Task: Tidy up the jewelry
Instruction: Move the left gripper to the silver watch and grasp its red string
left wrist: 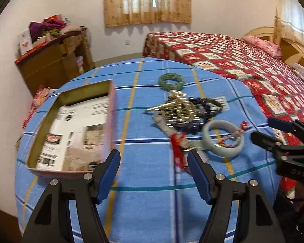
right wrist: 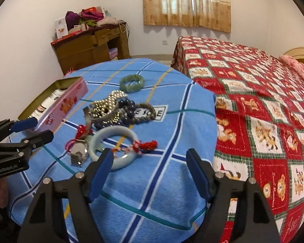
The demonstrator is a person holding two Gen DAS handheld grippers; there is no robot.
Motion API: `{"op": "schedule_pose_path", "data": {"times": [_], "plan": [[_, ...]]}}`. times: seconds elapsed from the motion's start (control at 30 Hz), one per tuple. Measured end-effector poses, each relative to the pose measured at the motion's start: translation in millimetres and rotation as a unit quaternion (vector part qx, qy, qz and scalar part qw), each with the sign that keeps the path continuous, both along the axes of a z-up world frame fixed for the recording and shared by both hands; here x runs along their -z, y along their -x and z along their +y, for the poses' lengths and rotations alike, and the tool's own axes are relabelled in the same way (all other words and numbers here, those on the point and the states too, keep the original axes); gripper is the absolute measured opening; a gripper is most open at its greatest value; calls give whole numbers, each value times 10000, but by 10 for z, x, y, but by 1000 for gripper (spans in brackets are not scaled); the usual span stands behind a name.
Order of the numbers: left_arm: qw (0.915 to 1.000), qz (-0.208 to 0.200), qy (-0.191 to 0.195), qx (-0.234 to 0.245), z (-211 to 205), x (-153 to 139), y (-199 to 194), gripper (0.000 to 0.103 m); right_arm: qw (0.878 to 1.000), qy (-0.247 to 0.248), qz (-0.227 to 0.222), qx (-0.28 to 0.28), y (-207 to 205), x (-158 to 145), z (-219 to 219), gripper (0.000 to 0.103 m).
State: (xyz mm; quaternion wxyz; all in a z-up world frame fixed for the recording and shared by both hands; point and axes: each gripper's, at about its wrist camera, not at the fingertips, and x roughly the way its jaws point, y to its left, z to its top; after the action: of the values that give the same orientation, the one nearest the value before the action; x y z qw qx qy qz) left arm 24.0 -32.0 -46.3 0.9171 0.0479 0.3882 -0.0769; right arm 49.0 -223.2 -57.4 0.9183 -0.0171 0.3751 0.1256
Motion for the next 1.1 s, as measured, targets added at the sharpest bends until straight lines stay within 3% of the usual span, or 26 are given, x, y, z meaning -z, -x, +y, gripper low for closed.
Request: {"op": "schedule_pose_path", "data": {"times": [0.27, 0.47, 0.67, 0.83, 0.9, 0.97, 1.1], "plan": [[9995, 218, 22, 211, -200, 107, -235, 61, 10000, -44, -77, 13, 20, -11, -5, 77], [9968, 707, 288, 246, -203, 235, -304, 53, 9999, -110, -65, 55, 6, -3, -35, 80], [9968, 641, 237, 405, -323, 206, -93, 53, 9999, -130, -45, 12, 12, 17, -1, 82], [9950, 870, 237, 436, -376, 335, -207, 52, 9999, -92, -90, 22, 29, 6, 15, 86], [9957, 801, 244, 400, -354, 367, -244, 50, 9999, -119, -103, 56, 23, 12, 5, 89], [9962, 753, 247, 363, -335, 359, -251, 36, 9999, -129, -86, 62, 15, 25, 0, 89], [9961, 737, 326, 371, -251, 351, -222, 36, 9999, -126, -99, 59, 16, 27, 0, 89]]}}
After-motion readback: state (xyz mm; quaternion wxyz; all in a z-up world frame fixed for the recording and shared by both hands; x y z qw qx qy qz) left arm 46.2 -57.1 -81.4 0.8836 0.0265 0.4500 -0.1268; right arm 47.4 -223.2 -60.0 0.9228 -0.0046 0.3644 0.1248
